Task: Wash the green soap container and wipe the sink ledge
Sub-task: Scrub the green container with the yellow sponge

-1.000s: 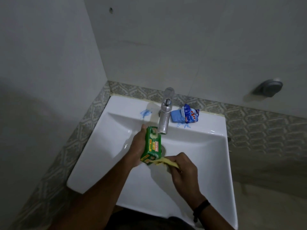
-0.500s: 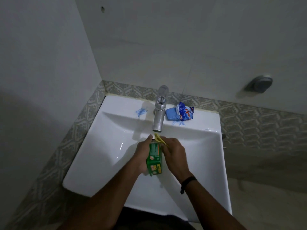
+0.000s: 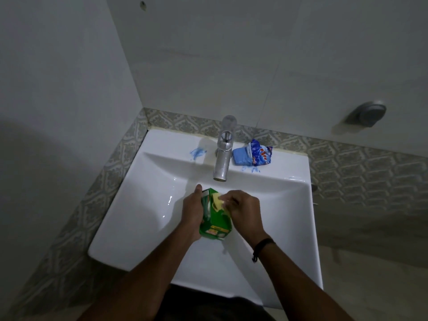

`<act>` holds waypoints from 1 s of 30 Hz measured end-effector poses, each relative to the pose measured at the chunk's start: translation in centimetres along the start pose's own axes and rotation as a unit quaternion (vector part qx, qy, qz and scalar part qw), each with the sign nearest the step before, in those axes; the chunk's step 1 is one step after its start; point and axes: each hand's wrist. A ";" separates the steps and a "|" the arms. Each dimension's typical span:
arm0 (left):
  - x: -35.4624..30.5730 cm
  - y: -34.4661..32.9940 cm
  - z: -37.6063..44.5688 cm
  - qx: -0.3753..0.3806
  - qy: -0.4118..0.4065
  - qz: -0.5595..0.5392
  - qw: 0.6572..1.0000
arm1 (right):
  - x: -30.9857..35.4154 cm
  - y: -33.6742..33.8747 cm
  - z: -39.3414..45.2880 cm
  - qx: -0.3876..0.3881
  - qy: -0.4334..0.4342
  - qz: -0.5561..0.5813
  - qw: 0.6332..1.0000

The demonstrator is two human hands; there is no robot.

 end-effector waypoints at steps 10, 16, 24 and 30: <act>0.0 -0.6 0.2 0.010 -0.031 0.019 0.999 | 0.5 1.1 0.6 0.032 0.069 -0.141 0.987; -0.3 -1.1 0.1 0.026 -0.066 0.028 0.997 | 0.6 1.1 0.3 0.003 0.093 -0.136 0.986; -0.8 -0.5 -0.5 0.024 -0.212 0.149 0.966 | 1.8 0.7 -0.8 -0.065 0.069 -0.032 0.995; -1.3 0.1 -1.0 0.089 -0.309 0.288 0.902 | 1.5 1.9 1.2 0.016 0.052 -0.074 0.996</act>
Point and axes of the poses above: each hand's wrist, its own z-axis towards the middle knuckle, its own y-axis out of the back of the hand, x = y × z, and after that the axes turned 9 degrees about -y, right-handed
